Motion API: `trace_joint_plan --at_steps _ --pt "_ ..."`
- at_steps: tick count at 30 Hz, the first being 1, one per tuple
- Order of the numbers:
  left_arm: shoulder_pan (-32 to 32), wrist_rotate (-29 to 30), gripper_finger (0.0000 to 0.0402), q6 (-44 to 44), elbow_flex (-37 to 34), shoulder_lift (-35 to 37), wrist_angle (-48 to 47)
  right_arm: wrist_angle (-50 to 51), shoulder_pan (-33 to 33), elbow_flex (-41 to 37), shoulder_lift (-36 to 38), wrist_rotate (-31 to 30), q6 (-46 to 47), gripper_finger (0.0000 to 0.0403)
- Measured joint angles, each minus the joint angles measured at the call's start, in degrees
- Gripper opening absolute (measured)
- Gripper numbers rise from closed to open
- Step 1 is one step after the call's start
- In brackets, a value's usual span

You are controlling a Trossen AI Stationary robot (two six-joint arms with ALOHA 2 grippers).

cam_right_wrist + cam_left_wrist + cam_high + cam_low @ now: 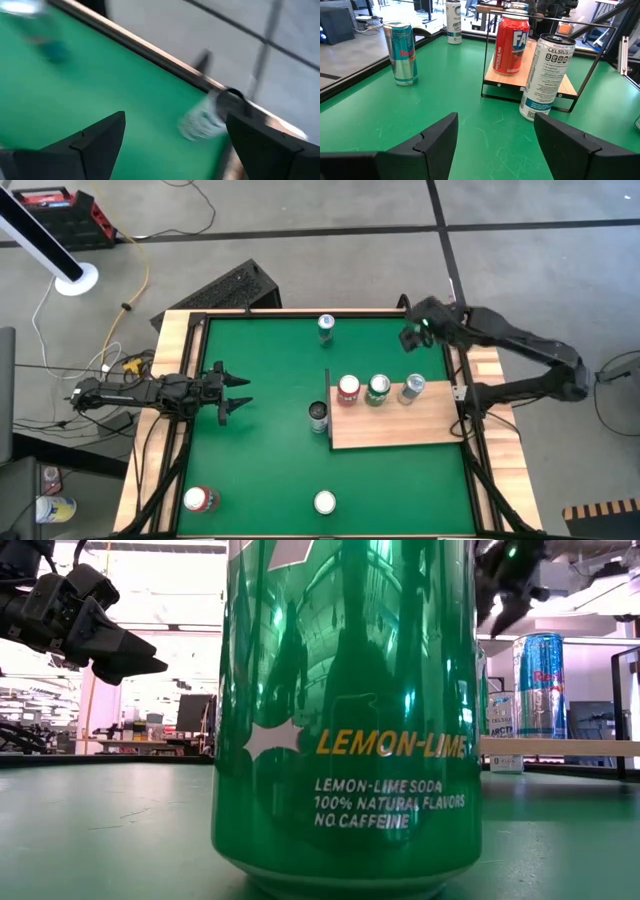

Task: Place canned beverage on shelf
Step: Put the top white soda can on the shelf

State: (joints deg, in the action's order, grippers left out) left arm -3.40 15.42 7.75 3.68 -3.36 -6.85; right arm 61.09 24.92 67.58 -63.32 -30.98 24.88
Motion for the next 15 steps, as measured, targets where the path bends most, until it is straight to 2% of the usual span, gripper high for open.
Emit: trace_joint_plan --at_steps 3,8,12,15 --pt "0.0 0.0 0.0245 0.0 0.0 0.0 0.0 2.0 7.1 0.6 -3.4 0.2 -1.1 0.0373" --pt "0.0 0.0 0.0245 0.0 0.0 0.0 0.0 1.5 17.4 0.7 -7.8 4.0 -4.6 0.0373" --pt "0.0 0.0 0.0245 0.0 0.0 0.0 0.0 0.3 23.6 0.7 -10.6 4.5 -6.6 0.0373" --pt "0.0 0.0 0.0245 0.0 0.0 0.0 0.0 -1.0 27.3 0.7 -12.2 8.4 -8.7 0.0373"
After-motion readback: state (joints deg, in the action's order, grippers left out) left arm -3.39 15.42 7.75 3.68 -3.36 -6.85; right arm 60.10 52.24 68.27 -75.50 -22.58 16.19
